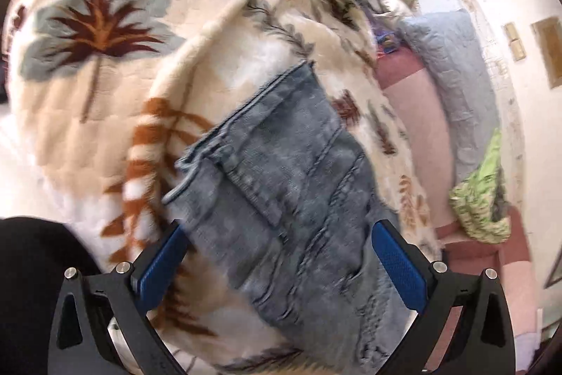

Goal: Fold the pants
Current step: 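Grasp the folded jeans edge with the left tool, then lift and fold the jeans bundle over with the left tool, then release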

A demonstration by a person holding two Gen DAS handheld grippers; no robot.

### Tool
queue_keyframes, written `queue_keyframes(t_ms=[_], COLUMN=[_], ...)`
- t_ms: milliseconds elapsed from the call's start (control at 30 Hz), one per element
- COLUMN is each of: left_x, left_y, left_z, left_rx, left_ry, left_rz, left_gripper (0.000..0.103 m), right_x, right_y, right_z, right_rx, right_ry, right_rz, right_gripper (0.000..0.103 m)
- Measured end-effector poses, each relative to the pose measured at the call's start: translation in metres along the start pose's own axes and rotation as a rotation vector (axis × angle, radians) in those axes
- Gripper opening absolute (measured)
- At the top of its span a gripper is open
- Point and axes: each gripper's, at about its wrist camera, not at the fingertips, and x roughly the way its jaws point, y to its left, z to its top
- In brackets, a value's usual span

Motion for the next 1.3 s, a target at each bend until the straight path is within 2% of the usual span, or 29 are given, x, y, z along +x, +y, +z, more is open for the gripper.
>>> queue_keyframes(t_ms=[67,167,200,233,300,400,467,500,567,600,667,733,767,867,900,967,1000,1067,1133,1200,1300], left_x=[0.004,0.007,0.007,0.007,0.01,0.008,0.005,0.003,0.003,0.004,0.004,0.005,0.003,0.003,0.003,0.003,0.003,0.0,-0.004,-0.009,-0.018], left_y=[0.002,0.011,0.014,0.015,0.014,0.011,0.001,0.001,-0.002,-0.002,-0.001,-0.004,-0.005,-0.008,-0.008,-0.01,-0.012,-0.018,-0.028,-0.039,-0.07], left_z=[0.005,0.012,0.013,0.015,0.018,0.018,0.018,0.017,0.015,0.016,0.015,0.015,0.014,0.013,0.013,0.012,0.012,0.009,0.005,0.001,-0.013], left_rx=[-0.006,-0.029,-0.036,-0.03,0.006,0.045,0.102,0.117,0.147,0.149,0.157,0.178,0.192,0.212,0.212,0.22,0.227,0.259,0.295,0.339,0.456], left_ry=[0.0,0.003,-0.004,-0.005,-0.007,-0.022,-0.045,-0.051,-0.063,-0.063,-0.061,-0.068,-0.075,-0.085,-0.087,-0.094,-0.097,-0.117,-0.142,-0.169,-0.228], left_rz=[-0.047,-0.075,-0.077,-0.07,-0.021,-0.009,0.0,0.0,0.008,0.01,0.012,0.021,0.024,0.037,0.037,0.041,0.042,0.063,0.071,0.08,0.104], left_gripper=[0.1,0.087,0.071,0.047,0.021,0.013,0.011,0.011,0.011,0.011,0.011,0.011,0.011,0.01,0.01,0.01,0.01,0.01,0.01,0.01,0.009], right_x=[-0.003,-0.009,-0.01,-0.008,0.002,0.038,0.071,0.094,0.134,0.159,0.198,0.199,0.191,0.167,0.169,0.198,0.207,0.187,0.161,0.133,0.094], right_y=[0.001,0.015,0.024,0.039,0.065,0.11,0.138,0.152,0.162,0.163,0.157,0.154,0.161,0.173,0.173,0.16,0.154,0.158,0.161,0.149,0.113], right_z=[0.0,0.002,0.003,0.006,0.012,0.026,0.033,0.037,0.038,0.035,0.026,0.028,0.032,0.041,0.041,0.027,0.021,0.025,0.028,0.03,0.032], right_rx=[0.001,-0.009,-0.017,-0.036,-0.071,-0.097,-0.103,-0.093,0.002,0.047,0.054,0.116,0.096,0.046,0.047,0.05,0.052,0.073,0.041,0.014,0.033], right_ry=[-0.002,-0.013,-0.008,0.007,0.046,0.153,0.225,0.277,0.39,0.454,0.53,0.517,0.513,0.429,0.43,0.502,0.513,0.479,0.434,0.378,0.303], right_rz=[-0.015,-0.011,0.011,0.044,0.088,0.155,0.179,0.222,0.301,0.289,0.165,0.168,0.182,0.215,0.218,0.136,0.139,0.175,0.238,0.205,0.174], right_gripper=[0.069,0.069,0.069,0.069,0.069,0.069,0.069,0.069,0.069,0.069,0.07,0.07,0.07,0.07,0.071,0.072,0.072,0.072,0.072,0.072,0.072])
